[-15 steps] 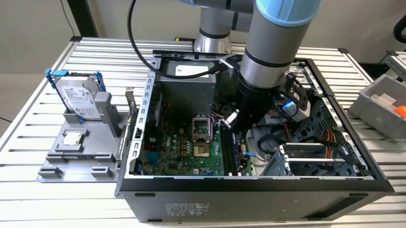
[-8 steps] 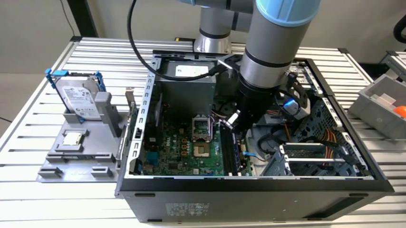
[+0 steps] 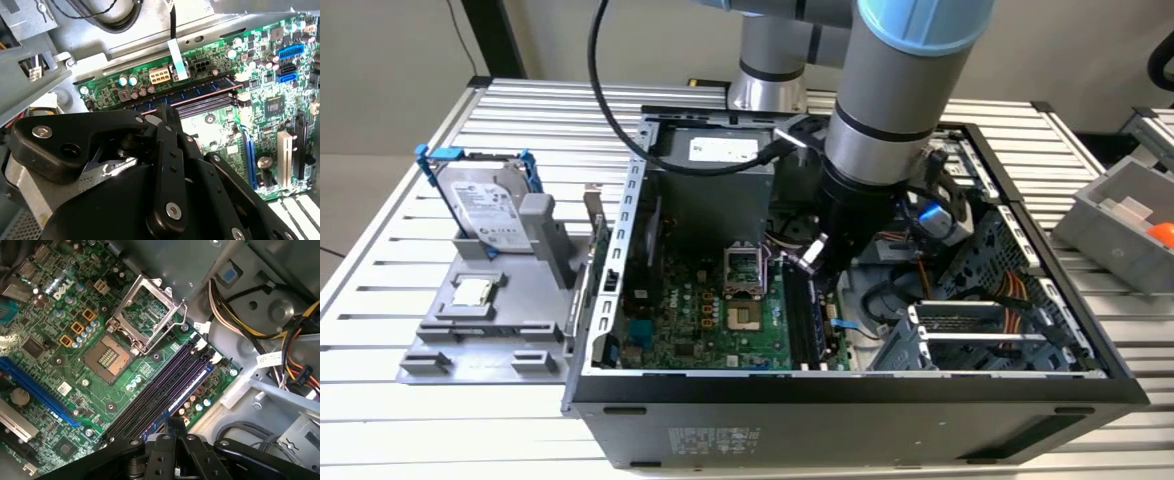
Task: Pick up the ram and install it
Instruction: 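Press down the ram until it locks into place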
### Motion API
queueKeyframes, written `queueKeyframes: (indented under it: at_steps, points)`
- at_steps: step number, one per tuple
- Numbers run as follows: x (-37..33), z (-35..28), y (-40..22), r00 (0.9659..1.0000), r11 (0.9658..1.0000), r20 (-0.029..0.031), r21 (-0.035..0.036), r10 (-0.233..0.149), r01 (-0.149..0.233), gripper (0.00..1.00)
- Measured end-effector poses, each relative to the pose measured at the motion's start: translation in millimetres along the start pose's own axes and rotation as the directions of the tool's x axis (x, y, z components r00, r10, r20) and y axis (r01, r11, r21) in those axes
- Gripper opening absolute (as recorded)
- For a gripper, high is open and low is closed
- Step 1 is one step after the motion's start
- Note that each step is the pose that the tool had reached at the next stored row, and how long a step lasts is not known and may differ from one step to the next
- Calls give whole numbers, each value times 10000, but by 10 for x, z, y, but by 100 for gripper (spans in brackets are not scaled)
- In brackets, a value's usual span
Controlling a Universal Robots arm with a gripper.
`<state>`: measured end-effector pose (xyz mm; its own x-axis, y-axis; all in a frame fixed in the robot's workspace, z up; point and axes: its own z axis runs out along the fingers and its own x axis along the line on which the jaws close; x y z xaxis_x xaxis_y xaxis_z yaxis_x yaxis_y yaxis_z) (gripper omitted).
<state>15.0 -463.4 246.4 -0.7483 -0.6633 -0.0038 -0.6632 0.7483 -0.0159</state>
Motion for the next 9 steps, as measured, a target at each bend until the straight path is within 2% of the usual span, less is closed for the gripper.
queueKeyframes:
  at_steps: [5,9]
  points:
    - [-4,0,6,9983,9983,8,-2,-574,574,0]
    - [-7,0,9,9930,9930,18,-3,-1178,1178,0]
